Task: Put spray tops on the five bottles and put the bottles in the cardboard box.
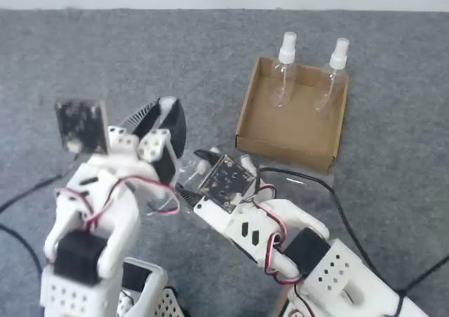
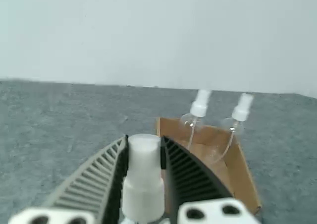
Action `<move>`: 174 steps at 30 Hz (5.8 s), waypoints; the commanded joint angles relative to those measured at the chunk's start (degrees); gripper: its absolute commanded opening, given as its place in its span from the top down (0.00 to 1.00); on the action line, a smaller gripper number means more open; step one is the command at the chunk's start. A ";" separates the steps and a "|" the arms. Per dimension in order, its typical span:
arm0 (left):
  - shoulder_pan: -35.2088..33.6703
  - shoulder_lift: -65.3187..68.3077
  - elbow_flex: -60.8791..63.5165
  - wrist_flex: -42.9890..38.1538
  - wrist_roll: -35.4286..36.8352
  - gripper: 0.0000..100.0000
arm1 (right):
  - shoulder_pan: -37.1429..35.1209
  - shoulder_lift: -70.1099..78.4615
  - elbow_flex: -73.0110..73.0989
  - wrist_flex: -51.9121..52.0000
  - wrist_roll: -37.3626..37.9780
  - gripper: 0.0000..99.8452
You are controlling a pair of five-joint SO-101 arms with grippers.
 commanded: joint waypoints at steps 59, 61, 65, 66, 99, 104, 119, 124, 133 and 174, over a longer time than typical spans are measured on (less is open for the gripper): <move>0.44 21.45 -11.47 3.25 -9.67 0.95 | 2.68 -2.95 3.78 -4.70 -0.97 0.99; 0.44 21.45 -10.15 3.87 -9.67 0.95 | 2.68 -2.95 3.78 -4.70 -0.97 0.99; 0.44 20.84 -9.36 6.07 -9.67 0.95 | 2.77 -2.95 3.78 -4.70 -0.97 0.99; 0.44 19.96 -9.10 6.42 -9.67 0.95 | 2.77 -2.95 3.78 -4.70 -0.97 0.99; -9.23 -6.51 3.56 4.66 -11.69 0.85 | 11.56 -2.15 -0.88 -4.97 -0.70 0.99; -8.88 -10.99 14.20 0.79 -11.69 0.85 | 15.60 3.03 -7.38 -5.05 -0.62 0.99; 5.36 -30.42 32.22 -2.20 -15.91 0.74 | 14.90 29.58 -32.97 -4.44 -1.05 0.99; 2.64 -28.92 37.05 -10.29 -16.00 0.74 | 10.86 32.75 -38.33 2.95 -1.05 0.99; 1.58 -22.07 38.11 -15.21 -16.18 0.74 | 10.24 27.21 -46.86 19.65 -0.70 0.99; -4.13 -21.10 38.55 -17.67 -15.82 0.99 | 35.82 37.49 -23.47 -19.12 -0.26 0.99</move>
